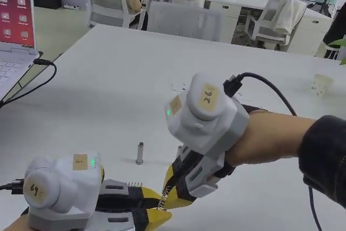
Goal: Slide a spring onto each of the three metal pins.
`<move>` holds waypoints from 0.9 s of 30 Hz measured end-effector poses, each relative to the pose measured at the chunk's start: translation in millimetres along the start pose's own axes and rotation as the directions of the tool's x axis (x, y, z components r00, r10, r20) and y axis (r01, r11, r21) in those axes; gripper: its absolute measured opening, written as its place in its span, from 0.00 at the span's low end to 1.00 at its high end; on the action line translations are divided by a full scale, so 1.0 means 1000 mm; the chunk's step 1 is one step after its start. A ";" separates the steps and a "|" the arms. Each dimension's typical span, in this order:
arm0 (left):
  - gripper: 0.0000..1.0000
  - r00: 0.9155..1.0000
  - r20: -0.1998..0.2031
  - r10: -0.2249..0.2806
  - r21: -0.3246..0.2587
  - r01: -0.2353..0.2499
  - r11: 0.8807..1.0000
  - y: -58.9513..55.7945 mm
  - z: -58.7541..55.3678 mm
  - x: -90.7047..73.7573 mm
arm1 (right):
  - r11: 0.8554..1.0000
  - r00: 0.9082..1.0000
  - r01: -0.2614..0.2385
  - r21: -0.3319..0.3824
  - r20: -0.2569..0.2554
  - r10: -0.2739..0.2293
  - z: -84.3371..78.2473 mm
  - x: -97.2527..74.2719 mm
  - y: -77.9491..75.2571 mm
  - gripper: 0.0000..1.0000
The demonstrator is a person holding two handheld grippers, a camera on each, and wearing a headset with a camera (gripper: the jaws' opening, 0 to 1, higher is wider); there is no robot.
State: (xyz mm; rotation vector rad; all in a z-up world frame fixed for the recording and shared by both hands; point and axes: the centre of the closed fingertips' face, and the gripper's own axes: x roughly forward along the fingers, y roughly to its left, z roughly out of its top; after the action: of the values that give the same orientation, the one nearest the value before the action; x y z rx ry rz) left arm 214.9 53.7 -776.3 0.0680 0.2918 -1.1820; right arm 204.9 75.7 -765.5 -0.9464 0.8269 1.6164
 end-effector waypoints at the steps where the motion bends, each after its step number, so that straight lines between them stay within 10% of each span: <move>1: 0.07 1.000 -0.004 0.000 -0.003 0.000 1.000 0.000 -0.001 0.000 | 1.000 1.000 0.002 0.001 0.000 -0.002 0.000 -0.001 -0.001 0.08; 27: 0.45 0.987 0.031 0.159 -0.062 -0.157 0.986 0.038 -0.008 -0.030 | 0.996 0.996 0.080 0.048 -0.044 -0.078 -0.026 -0.022 -0.023 0.08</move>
State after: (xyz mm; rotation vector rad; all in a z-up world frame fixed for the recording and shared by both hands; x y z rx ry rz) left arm 237.6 97.1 -780.1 0.0173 0.2841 -1.0155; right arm 235.1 48.8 -758.5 -0.9690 0.8451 1.5059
